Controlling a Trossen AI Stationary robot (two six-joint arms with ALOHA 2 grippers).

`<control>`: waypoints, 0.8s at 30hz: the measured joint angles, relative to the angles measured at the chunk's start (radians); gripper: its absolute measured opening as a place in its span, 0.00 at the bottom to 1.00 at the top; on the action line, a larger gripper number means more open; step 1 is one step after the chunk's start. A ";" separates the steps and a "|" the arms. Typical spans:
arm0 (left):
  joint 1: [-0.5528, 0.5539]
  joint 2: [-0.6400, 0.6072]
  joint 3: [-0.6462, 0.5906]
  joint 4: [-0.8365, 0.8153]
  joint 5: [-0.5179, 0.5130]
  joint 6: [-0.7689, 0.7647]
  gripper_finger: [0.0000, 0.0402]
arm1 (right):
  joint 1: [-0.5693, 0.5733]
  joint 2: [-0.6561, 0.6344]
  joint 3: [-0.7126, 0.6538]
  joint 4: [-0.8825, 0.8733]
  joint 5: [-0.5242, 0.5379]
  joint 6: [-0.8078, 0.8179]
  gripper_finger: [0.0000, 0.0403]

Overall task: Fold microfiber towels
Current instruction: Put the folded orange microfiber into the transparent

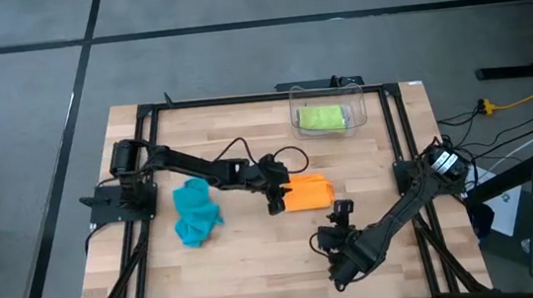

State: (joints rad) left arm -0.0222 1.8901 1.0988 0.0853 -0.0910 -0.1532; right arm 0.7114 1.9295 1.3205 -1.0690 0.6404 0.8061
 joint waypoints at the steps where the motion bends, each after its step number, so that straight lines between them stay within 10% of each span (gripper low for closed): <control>1: 0.005 0.003 0.000 0.001 0.000 0.000 0.28 | -0.010 0.001 0.000 0.008 -0.014 0.000 0.44; 14: 0.049 0.002 0.000 0.021 0.020 0.007 0.28 | -0.132 0.012 -0.001 0.161 -0.032 -0.187 0.74; 24: 0.050 0.002 0.000 0.021 0.056 0.007 0.28 | -0.175 0.126 0.003 0.171 -0.051 -0.393 0.77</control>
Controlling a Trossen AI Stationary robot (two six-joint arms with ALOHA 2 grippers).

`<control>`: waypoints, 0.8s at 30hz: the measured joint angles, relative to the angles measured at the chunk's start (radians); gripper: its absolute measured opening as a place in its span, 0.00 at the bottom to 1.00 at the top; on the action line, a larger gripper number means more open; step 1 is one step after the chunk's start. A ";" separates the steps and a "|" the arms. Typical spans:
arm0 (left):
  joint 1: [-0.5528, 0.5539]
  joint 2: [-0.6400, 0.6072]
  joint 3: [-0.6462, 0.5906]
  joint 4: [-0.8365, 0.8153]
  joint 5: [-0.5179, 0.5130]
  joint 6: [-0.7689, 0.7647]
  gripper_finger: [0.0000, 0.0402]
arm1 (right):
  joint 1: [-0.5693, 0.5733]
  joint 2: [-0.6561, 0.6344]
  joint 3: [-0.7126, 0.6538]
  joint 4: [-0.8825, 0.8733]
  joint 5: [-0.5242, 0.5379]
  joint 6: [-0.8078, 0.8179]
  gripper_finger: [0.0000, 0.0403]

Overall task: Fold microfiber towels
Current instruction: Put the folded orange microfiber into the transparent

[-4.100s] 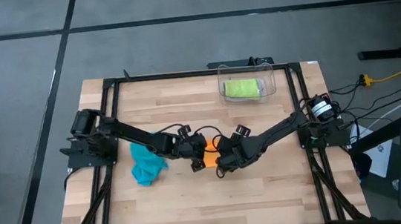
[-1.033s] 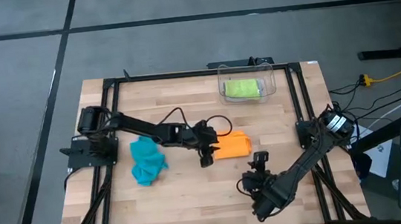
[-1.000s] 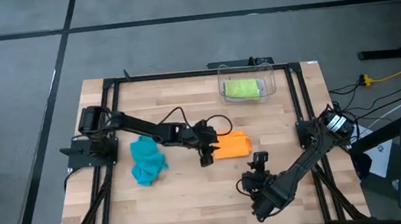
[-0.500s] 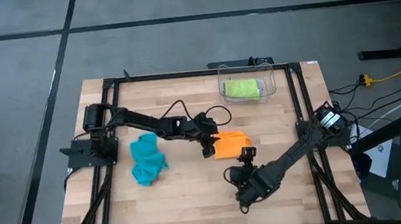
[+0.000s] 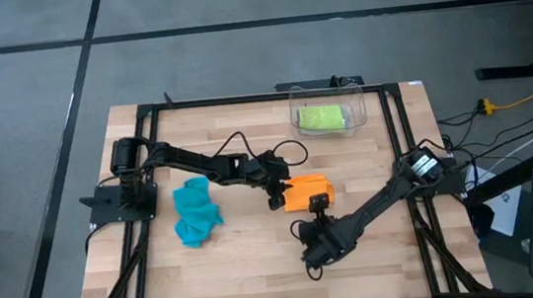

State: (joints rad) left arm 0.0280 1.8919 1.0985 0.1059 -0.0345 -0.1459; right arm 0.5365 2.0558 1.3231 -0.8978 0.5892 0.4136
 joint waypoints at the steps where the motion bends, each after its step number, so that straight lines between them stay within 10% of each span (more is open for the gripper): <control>1: 0.000 0.000 0.000 0.000 0.000 0.000 0.28 | -0.001 0.015 0.000 -0.004 0.021 0.003 0.77; 9: 0.000 0.000 -0.001 -0.007 0.000 0.000 0.28 | -0.014 0.075 0.002 -0.006 0.155 0.019 0.77; 24: 0.000 0.000 -0.001 -0.018 0.000 -0.002 0.28 | -0.146 0.069 -0.008 -0.003 0.093 0.053 0.77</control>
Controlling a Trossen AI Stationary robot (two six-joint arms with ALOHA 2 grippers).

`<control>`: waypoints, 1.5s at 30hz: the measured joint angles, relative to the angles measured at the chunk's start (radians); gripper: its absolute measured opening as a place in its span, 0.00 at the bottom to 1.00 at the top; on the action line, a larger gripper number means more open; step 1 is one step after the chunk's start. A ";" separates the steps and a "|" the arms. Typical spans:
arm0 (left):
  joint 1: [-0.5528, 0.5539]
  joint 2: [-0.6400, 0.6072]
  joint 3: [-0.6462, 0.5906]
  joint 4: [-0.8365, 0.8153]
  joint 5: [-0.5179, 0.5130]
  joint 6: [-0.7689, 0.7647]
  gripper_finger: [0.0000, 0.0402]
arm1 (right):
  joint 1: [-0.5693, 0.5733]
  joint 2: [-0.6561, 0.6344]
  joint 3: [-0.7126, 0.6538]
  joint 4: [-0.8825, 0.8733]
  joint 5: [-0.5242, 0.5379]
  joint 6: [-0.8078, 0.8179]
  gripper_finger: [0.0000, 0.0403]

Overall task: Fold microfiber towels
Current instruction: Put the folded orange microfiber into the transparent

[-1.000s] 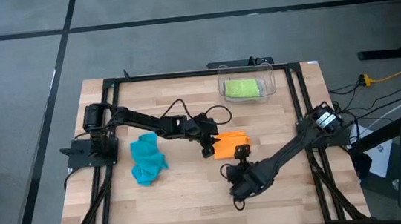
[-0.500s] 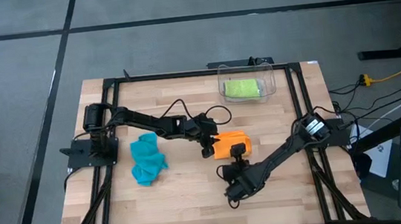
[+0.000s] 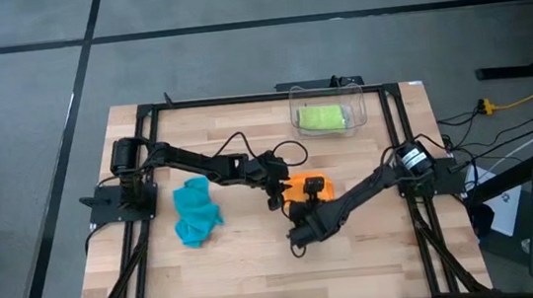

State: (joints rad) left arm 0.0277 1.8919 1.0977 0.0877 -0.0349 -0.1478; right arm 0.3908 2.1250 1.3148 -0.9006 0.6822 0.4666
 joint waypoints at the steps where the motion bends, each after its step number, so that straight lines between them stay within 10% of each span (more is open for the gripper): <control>1: -0.002 0.000 0.000 -0.001 0.000 -0.004 0.28 | -0.012 -0.002 -0.006 0.011 -0.004 -0.001 0.77; 19: -0.056 -0.024 -0.001 -0.198 -0.010 -0.176 0.28 | -0.138 -0.005 -0.030 0.046 -0.027 0.165 0.52; 30: -0.065 -0.127 -0.002 -0.678 -0.419 -0.466 0.28 | -0.140 0.005 -0.036 0.045 -0.008 0.235 0.31; 39: -0.077 -0.244 -0.001 -0.794 -0.429 -0.479 0.28 | -0.141 0.008 -0.037 0.042 -0.022 0.204 0.04; 45: -0.125 -0.334 -0.001 -0.918 -0.436 -0.547 0.28 | -0.141 0.011 -0.037 -0.004 -0.009 0.186 0.04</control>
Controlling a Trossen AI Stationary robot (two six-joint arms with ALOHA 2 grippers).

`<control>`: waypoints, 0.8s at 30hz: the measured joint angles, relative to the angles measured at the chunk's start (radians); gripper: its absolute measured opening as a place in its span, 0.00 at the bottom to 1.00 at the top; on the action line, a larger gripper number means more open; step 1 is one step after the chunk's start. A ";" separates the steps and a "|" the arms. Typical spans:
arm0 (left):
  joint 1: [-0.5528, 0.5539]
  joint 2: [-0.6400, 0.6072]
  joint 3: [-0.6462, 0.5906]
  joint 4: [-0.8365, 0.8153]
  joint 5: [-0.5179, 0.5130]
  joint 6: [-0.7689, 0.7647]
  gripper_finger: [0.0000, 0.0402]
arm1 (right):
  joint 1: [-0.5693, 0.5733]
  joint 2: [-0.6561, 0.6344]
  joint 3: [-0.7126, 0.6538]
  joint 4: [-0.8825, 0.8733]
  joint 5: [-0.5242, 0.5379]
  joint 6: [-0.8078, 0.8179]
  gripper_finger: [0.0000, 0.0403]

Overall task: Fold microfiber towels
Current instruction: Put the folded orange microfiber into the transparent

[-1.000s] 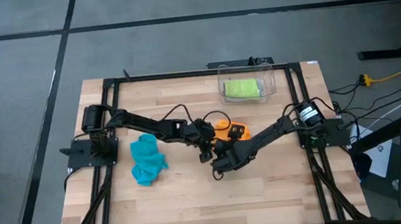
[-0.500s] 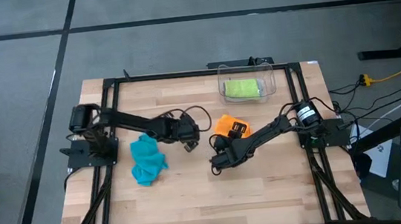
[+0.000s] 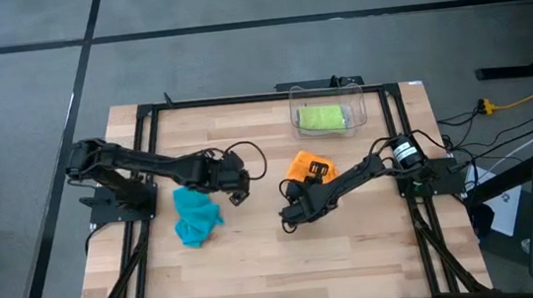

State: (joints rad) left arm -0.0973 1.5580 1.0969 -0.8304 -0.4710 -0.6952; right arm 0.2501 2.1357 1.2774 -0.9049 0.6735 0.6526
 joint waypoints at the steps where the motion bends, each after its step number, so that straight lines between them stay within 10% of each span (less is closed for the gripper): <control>1: -0.013 -0.014 0.000 -0.025 -0.002 -0.018 0.28 | 0.000 -0.002 0.000 -0.015 0.003 0.007 0.04; 24: -0.444 -0.039 0.001 -0.140 -0.058 -0.456 0.28 | 0.018 -0.155 0.020 -0.476 0.090 0.185 0.03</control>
State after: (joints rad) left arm -0.5411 1.5188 1.0981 -0.9706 -0.5292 -1.1514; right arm 0.2684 1.9811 1.2971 -1.3811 0.7632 0.8379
